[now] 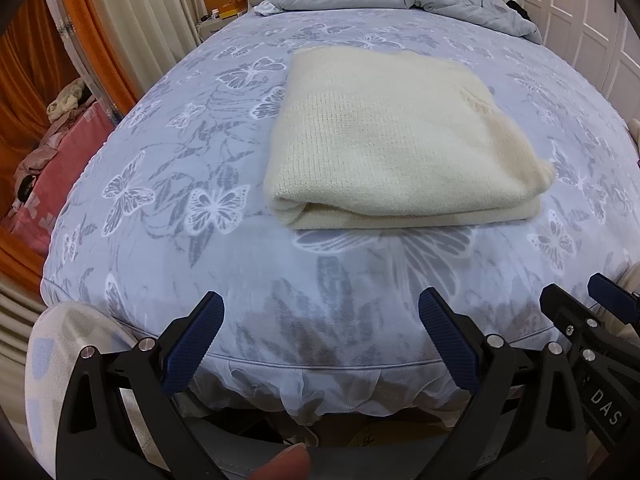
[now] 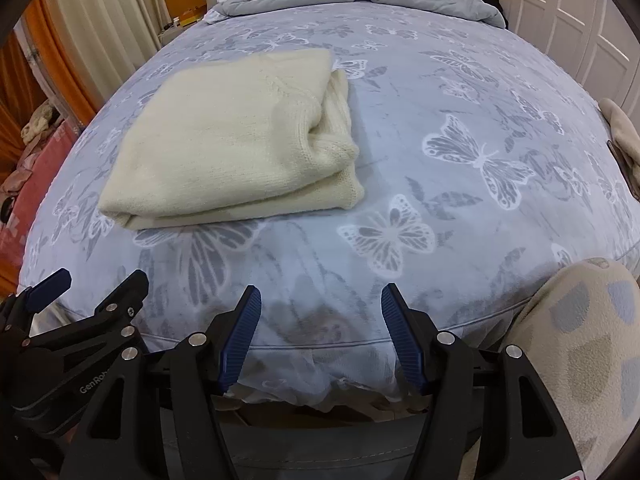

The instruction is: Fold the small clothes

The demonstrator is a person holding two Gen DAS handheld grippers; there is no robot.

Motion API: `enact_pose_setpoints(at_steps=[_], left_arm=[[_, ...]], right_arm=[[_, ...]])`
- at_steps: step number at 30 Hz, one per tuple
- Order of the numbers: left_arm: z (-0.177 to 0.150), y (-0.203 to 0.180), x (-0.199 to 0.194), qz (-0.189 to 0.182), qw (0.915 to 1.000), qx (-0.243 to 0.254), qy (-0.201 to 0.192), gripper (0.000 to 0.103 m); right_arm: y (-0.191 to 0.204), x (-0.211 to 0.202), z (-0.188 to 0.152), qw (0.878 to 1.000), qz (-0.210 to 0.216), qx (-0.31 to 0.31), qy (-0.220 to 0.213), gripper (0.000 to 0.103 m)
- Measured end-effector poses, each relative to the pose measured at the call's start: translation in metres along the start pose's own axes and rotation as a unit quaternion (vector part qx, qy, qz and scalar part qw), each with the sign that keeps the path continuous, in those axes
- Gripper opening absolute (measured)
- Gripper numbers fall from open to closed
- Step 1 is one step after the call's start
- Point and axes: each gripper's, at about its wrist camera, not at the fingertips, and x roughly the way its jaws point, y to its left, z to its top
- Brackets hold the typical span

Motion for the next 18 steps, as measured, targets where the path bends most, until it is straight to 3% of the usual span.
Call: enact_pose_setpoints(at_steps=[18], left_arm=[[0.0003,-0.0029,-0.0006,0.001,1.0,0.005,0.0,0.096]], right_arm=[[0.0032,-0.0016,-0.0016,1.0,0.003,0.001,-0.003,0.061]])
